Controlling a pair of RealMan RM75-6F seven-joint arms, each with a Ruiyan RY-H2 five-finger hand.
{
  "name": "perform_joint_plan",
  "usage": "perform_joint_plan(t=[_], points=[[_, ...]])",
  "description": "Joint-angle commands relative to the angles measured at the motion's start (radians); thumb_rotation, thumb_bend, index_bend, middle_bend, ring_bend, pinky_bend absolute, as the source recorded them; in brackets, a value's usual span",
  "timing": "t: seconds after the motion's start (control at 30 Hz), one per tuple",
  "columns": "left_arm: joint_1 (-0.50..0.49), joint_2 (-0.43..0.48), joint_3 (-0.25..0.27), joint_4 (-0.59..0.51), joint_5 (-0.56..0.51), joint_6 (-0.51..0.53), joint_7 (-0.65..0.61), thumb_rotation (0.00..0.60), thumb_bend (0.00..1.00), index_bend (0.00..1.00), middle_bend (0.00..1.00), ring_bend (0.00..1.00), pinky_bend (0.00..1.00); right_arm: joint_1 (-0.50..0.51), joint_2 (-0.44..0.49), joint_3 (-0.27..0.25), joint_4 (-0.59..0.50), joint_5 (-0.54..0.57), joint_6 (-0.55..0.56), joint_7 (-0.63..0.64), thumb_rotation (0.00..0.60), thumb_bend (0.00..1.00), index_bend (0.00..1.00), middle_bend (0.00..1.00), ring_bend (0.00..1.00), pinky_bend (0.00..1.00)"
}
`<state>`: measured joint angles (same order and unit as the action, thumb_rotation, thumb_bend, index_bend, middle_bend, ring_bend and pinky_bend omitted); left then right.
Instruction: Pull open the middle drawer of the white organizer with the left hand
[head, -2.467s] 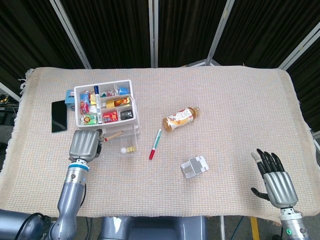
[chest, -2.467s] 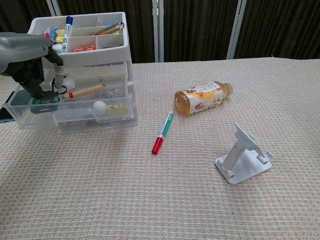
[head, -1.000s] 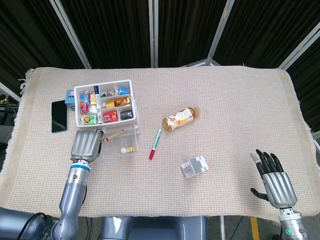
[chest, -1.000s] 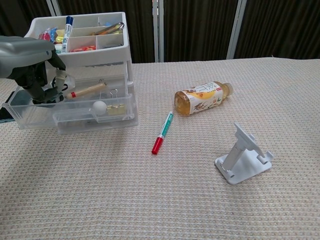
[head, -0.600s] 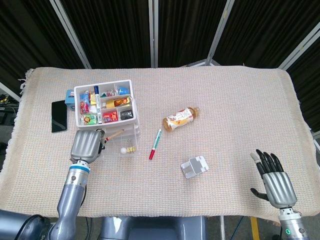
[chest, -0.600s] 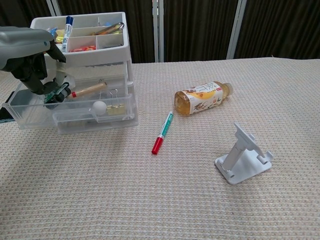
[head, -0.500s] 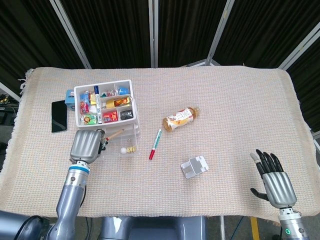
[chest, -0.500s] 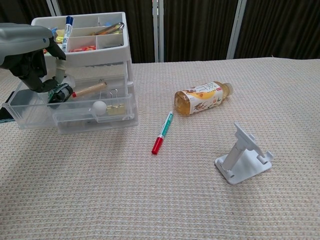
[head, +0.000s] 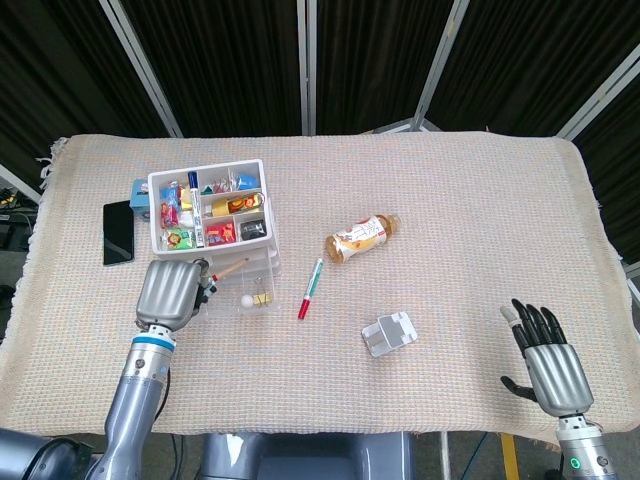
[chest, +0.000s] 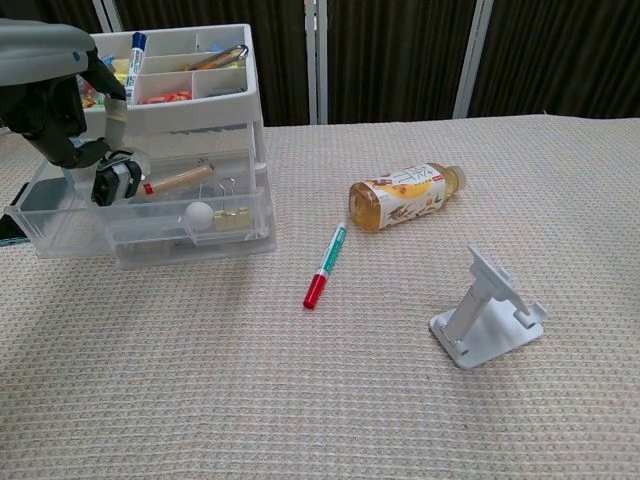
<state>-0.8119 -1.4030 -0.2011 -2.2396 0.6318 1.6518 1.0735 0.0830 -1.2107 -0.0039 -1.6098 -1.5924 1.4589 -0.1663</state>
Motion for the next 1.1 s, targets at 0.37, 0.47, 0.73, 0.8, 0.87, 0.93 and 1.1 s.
perform_joint_plan(t=[0.37,0.47,0.73,0.8,0.87,0.93,1.1], points=[[0.017,0.044,0.029,-0.071,0.068,0.024,0.011,0.6,0.58,0.6,1.0,1.0,0.92,0.0,-0.003,-0.001,0.0,0.0,-0.002,-0.007,0.6,0.01,0.08,0.0,0.0,0.0],[0.029,0.065,0.046,-0.096,0.1,0.033,0.011,0.6,0.58,0.6,1.0,1.0,0.92,0.0,-0.003,-0.001,0.0,0.002,-0.003,-0.009,0.6,0.01,0.08,0.0,0.0,0.0],[0.063,0.113,0.09,-0.116,0.176,0.029,-0.011,0.6,0.58,0.6,1.0,1.0,0.92,0.0,-0.004,-0.001,0.0,0.003,-0.004,-0.013,0.6,0.01,0.08,0.0,0.0,0.0],[0.078,0.128,0.107,-0.116,0.21,0.025,-0.025,0.6,0.58,0.6,1.0,1.0,0.92,0.0,-0.005,-0.001,0.001,0.003,-0.004,-0.015,0.6,0.01,0.08,0.0,0.0,0.0],[0.091,0.143,0.124,-0.116,0.236,0.021,-0.035,0.6,0.58,0.6,1.0,1.0,0.92,0.0,-0.006,-0.001,0.001,0.005,-0.006,-0.018,0.6,0.01,0.08,0.0,0.0,0.0],[0.104,0.157,0.14,-0.116,0.259,0.016,-0.044,0.6,0.58,0.6,1.0,1.0,0.92,0.0,-0.006,-0.002,0.001,0.008,-0.008,-0.021,0.6,0.01,0.08,0.0,0.0,0.0],[0.139,0.197,0.179,-0.116,0.324,0.004,-0.077,0.6,0.58,0.6,1.0,1.0,0.92,0.0,-0.01,-0.002,0.001,0.008,-0.009,-0.03,0.6,0.01,0.08,0.0,0.0,0.0]])
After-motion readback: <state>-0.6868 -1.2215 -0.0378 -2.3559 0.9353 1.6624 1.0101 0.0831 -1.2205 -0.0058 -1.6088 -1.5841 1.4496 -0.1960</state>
